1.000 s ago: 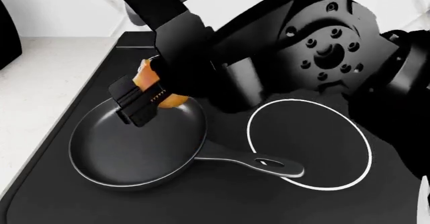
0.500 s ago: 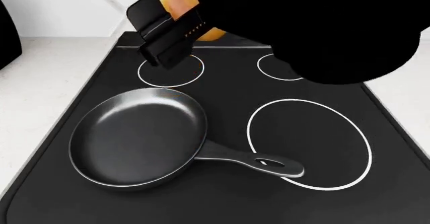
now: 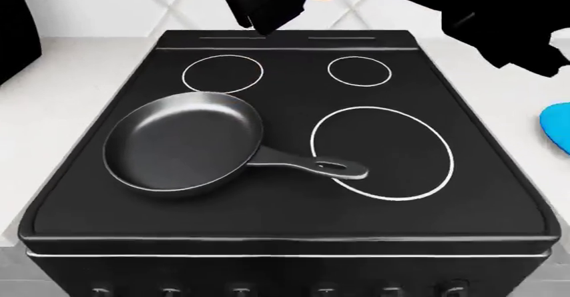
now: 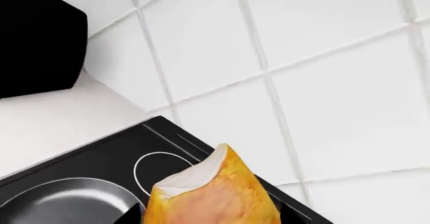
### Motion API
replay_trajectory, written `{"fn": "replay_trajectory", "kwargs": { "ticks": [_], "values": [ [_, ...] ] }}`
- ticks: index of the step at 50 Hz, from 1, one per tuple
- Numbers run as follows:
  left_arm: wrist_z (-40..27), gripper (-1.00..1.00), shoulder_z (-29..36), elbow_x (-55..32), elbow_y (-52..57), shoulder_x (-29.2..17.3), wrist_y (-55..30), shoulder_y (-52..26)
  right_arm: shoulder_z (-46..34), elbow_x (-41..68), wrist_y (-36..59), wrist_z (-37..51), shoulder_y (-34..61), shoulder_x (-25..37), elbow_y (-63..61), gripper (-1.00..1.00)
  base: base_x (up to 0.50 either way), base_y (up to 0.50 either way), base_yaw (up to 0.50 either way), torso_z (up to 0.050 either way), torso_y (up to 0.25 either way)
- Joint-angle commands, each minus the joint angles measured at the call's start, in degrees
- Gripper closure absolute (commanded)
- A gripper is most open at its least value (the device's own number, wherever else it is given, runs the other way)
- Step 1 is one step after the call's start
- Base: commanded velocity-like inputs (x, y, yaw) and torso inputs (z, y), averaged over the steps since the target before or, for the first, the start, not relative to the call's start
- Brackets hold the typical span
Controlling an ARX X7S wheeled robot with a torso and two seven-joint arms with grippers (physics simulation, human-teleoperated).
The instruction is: Pick the chicken breast from the pan and place it on the plate.
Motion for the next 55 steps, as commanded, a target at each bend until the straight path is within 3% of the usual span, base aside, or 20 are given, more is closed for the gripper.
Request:
{"fn": "replay_trajectory", "kwargs": {
  "ticks": [1,36,55],
  "values": [
    [-0.12,-1.0,0.11,0.1,0.2,-0.08,0.15,0.22,0.47,-0.87,0.24,2.2,0.17,1.61,0.09,1.0,-0.34,-0.5,0.0,0.0,0.0],
    [-0.07,-1.0,0.79,0.7,0.07,-0.28,0.6,0.29,0.41,-4.24,-0.86,6.12,-1.21,4.32,-0.73,1.0,-0.22,-0.5,0.0,0.0,0.0],
    [-0.1,-1.0,1.01,0.81,0.15,-0.3,0.92,0.57,0.76,-7.79,-0.77,3.53,-1.82,4.59,-0.8,1.0,-0.3,-0.47,0.0,0.0,0.0]
  ]
}}
